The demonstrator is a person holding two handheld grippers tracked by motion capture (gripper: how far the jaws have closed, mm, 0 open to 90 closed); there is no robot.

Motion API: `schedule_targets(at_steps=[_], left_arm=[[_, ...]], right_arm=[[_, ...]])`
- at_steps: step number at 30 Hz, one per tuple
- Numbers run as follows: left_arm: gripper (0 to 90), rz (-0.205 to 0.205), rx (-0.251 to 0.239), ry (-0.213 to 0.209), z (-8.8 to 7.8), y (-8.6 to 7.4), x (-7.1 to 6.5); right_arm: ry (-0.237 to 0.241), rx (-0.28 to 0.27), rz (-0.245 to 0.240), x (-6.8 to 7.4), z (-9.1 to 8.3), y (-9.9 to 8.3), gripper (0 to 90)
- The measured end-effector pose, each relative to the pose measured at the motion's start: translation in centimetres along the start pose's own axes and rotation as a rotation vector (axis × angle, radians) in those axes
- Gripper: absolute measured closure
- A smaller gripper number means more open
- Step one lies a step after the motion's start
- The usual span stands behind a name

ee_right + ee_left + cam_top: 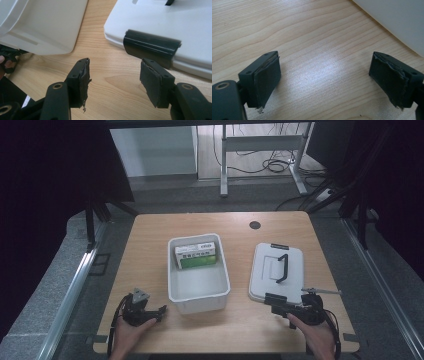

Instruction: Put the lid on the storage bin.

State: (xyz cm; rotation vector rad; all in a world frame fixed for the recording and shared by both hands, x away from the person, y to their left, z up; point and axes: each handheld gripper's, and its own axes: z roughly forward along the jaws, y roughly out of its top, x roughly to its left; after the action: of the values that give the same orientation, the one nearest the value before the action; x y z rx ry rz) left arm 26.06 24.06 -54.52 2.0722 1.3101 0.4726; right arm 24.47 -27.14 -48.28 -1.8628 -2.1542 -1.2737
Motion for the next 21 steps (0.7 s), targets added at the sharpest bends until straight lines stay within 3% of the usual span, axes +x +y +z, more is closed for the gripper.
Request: schedule_targets(at_steps=[10, 21], left_arm=[[10.3, 0.000, 0.000, 0.000, 0.00, 0.00, 0.00], [10.3, 0.000, 0.000, 0.000, 0.00, 0.00, 0.00]], right_arm=[[0.005, 0.029, 0.065, -0.85, 0.28, -0.02, 41.2], [-0.015, 0.008, 0.045, -0.53, -0.16, 0.20, 43.0]])
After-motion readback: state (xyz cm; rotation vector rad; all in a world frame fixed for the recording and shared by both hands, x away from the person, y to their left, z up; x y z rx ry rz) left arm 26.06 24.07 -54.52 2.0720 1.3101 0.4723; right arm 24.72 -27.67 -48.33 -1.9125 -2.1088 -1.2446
